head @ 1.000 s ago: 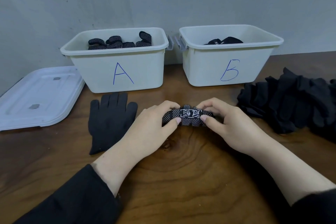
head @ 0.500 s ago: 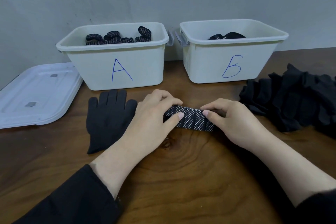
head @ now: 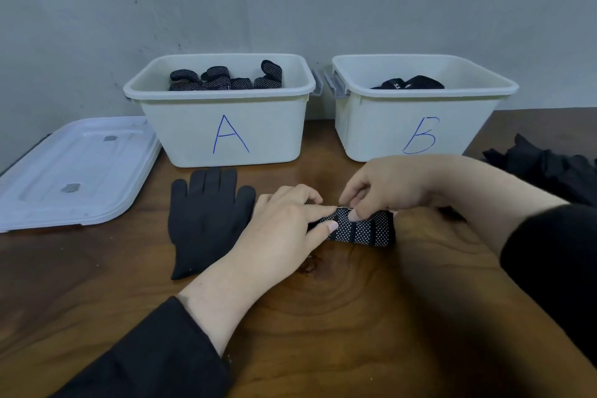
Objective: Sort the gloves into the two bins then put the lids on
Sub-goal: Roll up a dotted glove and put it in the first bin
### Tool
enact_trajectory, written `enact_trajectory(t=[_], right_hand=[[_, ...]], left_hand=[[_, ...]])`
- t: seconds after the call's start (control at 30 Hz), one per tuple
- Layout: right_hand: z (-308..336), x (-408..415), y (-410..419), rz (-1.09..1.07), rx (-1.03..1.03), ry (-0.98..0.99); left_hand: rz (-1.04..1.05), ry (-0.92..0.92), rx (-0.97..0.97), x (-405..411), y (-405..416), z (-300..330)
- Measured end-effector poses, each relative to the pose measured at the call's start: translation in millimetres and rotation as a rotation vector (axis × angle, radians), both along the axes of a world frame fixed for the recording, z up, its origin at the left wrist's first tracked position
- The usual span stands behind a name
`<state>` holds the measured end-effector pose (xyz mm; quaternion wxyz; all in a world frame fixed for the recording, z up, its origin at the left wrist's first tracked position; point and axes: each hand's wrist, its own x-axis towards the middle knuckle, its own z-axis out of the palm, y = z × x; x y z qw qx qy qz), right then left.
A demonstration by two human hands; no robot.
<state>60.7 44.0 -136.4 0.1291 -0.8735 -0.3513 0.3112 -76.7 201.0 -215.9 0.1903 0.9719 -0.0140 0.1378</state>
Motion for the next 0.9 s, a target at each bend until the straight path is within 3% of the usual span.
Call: enact_trajectory(t=[0.27,0.4,0.63,0.77,0.9], right_hand=[[1,7,23,0.030,-0.163,0.098],[-1,7,22,-0.033,-0.176,0.201],[1,-4,20,-0.049,-0.153,0.196],[0,-8,8,-0.163,-0.005,0.202],[11,-4,-3,-0.288,0.303,0.434]], left_hand=[[-0.066,-0.014,0.026,0,5,2],[-0.087,-0.057,0.010,-2,5,3],[-0.133,-0.107,0.012,-5,10,6],[-0.037,-0.388,-0.049,-11,24,19],[0.129,-0.689,-0.060,-18,60,27]])
